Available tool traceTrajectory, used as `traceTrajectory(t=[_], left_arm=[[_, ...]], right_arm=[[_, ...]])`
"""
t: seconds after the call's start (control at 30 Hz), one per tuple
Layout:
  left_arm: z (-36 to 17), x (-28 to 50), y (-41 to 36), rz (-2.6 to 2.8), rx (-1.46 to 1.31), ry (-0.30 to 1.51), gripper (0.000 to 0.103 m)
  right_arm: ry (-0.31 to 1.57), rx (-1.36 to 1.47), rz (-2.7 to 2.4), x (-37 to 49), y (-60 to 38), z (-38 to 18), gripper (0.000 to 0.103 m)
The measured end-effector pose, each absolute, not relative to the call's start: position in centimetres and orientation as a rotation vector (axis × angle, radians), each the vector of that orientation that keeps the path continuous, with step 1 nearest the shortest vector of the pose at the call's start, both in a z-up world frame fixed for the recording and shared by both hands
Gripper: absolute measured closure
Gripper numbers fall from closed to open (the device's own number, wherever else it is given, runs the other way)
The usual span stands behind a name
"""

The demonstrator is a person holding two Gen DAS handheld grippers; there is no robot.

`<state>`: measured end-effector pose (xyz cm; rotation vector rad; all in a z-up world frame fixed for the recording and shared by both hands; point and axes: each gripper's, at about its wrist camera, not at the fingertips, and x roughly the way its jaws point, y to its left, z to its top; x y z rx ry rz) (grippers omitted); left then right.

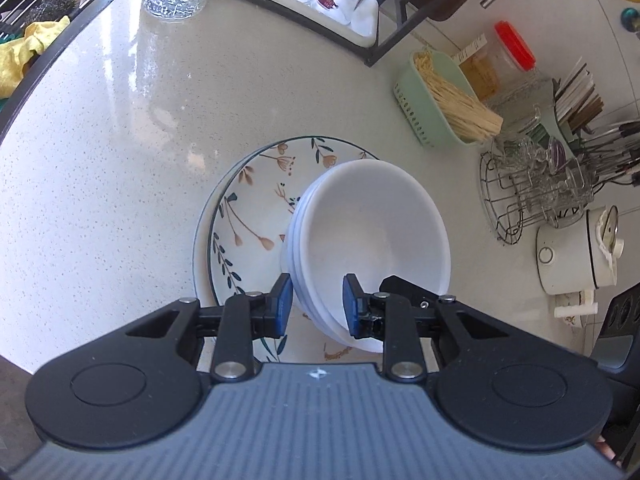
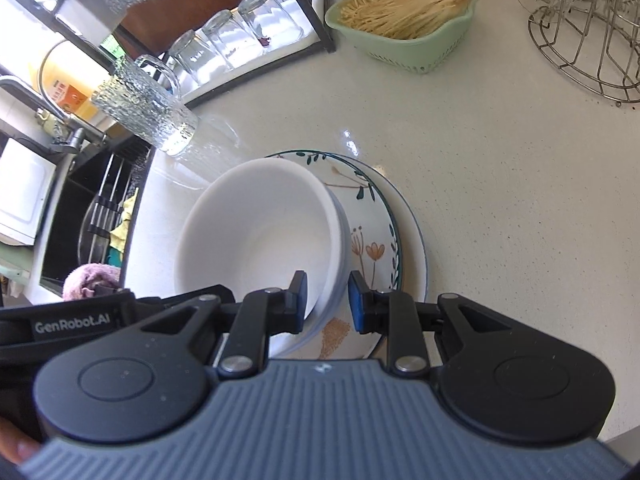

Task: Organize plates and bowls
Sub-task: 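Lower the bowl stack onto the deer-pattern plate and open the left gripper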

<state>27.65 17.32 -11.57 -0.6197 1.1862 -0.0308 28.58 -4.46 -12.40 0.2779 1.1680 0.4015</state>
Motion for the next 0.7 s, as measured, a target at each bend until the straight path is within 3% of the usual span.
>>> traceTrajectory(t=[0.2, 0.27, 0.33, 0.7], left_arm=[[-11.0, 27.5, 18.0, -0.013, -0.586, 1.189, 0.072], [-10.4, 27.1, 18.3, -0.021, -0.58, 1.175, 0.067], [-9.7, 26.7, 18.0, -0.019, -0.534, 1.159, 0.062], [-2.9, 22.1, 16.7, -0.038, -0.352, 0.97, 0.06]], right_arm=[[1.156, 0.241, 0.386, 28.4, -3.9, -11.5, 0.073], [1.129, 0.235, 0.38, 28.2, -3.9, -10.9, 0.056], [1.087, 0.245, 0.374, 27.6, -4.2, -10.2, 0.047], [0.93, 0.222, 0.375, 23.0, -6.9, -5.2, 0.047]])
